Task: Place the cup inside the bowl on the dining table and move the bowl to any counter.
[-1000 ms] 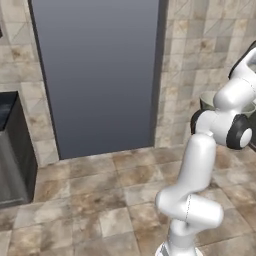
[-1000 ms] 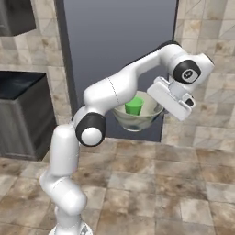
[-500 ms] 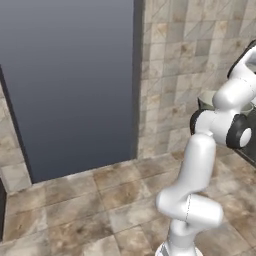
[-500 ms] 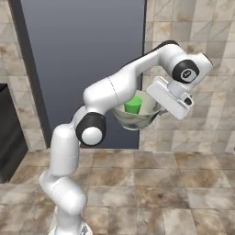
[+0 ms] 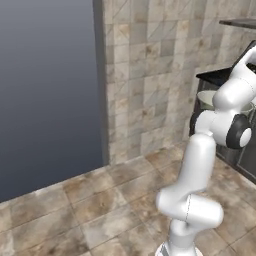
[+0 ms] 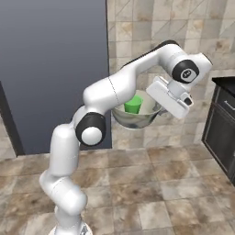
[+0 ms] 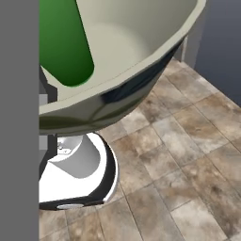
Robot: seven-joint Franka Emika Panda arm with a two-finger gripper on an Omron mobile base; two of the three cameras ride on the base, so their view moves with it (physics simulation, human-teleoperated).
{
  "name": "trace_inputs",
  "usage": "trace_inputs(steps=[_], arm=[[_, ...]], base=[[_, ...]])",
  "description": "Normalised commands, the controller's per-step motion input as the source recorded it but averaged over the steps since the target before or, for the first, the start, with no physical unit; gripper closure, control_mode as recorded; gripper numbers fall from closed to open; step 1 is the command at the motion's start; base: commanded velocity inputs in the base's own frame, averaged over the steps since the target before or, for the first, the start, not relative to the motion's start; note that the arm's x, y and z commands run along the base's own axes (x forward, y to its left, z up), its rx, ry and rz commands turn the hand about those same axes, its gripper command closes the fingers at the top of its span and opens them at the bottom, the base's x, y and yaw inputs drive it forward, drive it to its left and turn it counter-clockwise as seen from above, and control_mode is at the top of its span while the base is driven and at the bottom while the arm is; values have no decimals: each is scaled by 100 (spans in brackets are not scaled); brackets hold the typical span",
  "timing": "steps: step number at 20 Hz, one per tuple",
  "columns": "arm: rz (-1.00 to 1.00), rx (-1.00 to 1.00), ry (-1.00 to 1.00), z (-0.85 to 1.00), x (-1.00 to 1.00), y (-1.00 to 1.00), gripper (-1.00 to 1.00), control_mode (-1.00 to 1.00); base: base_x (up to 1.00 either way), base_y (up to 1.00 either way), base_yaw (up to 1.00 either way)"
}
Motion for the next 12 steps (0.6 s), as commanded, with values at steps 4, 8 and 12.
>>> trace_inputs(steps=[4, 8, 12], arm=[[0, 0, 0, 0, 0, 0, 100, 100], [0, 0, 0, 0, 0, 0, 100, 100], [0, 0, 0, 0, 0, 0, 100, 100]], base=[[44, -34, -32], [52, -28, -32], [48, -24, -30]])
